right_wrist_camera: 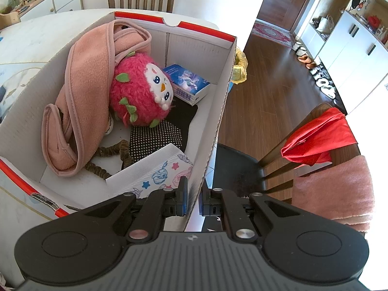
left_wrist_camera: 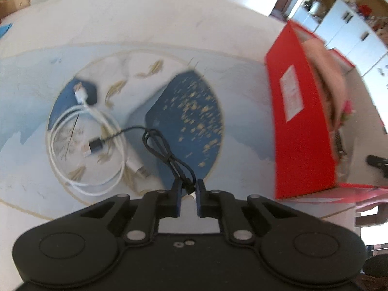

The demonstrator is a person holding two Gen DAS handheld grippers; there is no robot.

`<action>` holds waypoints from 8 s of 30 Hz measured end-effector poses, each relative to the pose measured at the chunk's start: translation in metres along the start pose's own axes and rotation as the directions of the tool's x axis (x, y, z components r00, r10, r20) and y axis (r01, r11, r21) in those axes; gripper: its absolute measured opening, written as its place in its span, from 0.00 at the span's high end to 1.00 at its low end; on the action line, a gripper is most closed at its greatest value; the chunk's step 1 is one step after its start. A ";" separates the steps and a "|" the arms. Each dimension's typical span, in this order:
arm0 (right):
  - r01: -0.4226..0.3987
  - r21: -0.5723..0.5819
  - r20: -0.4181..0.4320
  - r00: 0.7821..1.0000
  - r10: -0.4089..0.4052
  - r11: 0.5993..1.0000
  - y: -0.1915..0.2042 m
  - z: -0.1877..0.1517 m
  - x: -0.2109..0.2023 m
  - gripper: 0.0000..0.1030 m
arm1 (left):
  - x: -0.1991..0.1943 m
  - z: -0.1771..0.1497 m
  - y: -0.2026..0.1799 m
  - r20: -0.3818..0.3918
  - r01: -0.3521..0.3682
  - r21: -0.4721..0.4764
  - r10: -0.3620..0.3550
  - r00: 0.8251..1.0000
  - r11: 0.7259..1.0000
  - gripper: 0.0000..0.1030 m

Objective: Organize objects
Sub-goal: 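Close the left gripper on the black cable, then lift the black cable and carry it over the box, then lower the black cable into the box and open the left gripper, then return the left gripper to the table over the white cable, then close the left gripper on the white cable, then lift the white cable and carry it over the box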

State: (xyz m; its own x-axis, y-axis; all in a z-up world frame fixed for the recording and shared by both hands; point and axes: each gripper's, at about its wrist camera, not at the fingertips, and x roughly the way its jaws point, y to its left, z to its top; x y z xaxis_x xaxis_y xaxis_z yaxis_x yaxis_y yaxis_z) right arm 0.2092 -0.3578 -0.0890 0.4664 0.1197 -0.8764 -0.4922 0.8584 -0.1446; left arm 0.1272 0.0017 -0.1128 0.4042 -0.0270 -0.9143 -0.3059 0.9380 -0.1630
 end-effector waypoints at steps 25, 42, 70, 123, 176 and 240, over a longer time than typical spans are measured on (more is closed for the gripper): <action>-0.001 0.004 -0.001 1.000 0.001 1.000 0.001 0.003 -0.001 0.92 | 0.025 -0.014 -0.022 -0.105 0.135 0.117 -0.123 0.987 0.984 0.90; -0.005 0.010 -0.002 1.000 0.005 1.000 0.001 0.000 0.001 0.92 | 0.043 -0.002 -0.035 -0.117 0.009 0.145 0.008 0.993 0.989 0.44; -0.004 0.012 0.015 1.000 0.003 1.000 0.000 -0.002 -0.001 0.92 | -0.022 0.020 -0.022 0.138 0.052 0.098 -0.065 0.988 0.994 1.00; -0.041 0.052 0.026 0.999 0.040 0.998 -0.008 -0.005 -0.002 0.92 | 0.065 0.047 -0.238 -0.131 0.380 0.558 -0.374 0.918 0.737 0.99; -0.018 0.038 0.018 1.000 0.018 0.999 -0.011 -0.006 -0.003 0.92 | -0.044 0.074 -0.038 0.218 0.032 0.189 -0.074 0.973 0.981 0.04; -0.005 0.027 0.009 1.000 0.005 1.000 -0.007 -0.002 0.001 0.92 | 0.002 0.037 0.037 0.139 -0.029 -0.077 0.040 0.989 0.997 0.98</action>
State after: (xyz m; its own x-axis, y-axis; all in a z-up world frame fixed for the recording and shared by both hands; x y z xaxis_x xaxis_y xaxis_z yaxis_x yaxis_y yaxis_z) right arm 0.2117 -0.3645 -0.0897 0.4706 0.1288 -0.8729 -0.4746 0.8709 -0.1273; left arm 0.1488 0.0497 -0.1071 0.5077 0.0586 -0.8595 -0.3833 0.9089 -0.1645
